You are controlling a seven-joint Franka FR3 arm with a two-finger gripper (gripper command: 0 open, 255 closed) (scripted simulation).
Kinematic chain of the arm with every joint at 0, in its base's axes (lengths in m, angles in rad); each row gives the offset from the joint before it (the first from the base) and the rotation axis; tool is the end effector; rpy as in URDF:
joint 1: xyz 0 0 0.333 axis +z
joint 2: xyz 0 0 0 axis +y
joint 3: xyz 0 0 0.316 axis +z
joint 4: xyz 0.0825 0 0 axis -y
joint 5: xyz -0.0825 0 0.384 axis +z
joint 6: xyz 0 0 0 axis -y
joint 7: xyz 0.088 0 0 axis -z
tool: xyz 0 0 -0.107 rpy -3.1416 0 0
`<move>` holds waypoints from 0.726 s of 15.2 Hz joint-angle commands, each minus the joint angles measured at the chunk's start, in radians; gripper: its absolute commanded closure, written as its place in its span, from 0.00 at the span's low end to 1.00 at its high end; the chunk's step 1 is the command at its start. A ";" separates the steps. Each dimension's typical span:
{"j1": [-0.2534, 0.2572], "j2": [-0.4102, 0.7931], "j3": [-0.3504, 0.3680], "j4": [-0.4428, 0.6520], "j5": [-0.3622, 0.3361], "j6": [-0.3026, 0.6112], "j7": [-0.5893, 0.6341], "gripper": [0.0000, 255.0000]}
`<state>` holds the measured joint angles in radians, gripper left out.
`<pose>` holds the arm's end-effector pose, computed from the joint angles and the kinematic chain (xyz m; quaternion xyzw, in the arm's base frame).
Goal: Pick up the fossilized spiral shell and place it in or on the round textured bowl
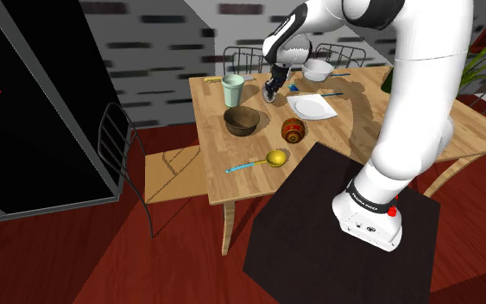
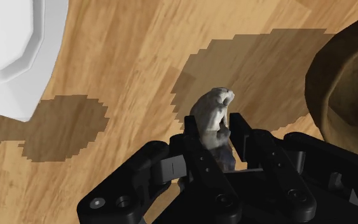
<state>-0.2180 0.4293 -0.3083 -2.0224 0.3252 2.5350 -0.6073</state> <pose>0.5308 -0.3054 0.2547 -0.9951 0.0714 -0.0684 0.0004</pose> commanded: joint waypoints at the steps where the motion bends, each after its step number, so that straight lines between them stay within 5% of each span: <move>1: 0.005 -0.020 -0.009 0.001 -0.013 -0.021 0.008 1.00; 11: 0.028 -0.111 -0.041 0.020 -0.073 -0.124 0.055 1.00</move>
<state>-0.1947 0.3274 -0.3469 -2.0070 0.2592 2.4236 -0.5611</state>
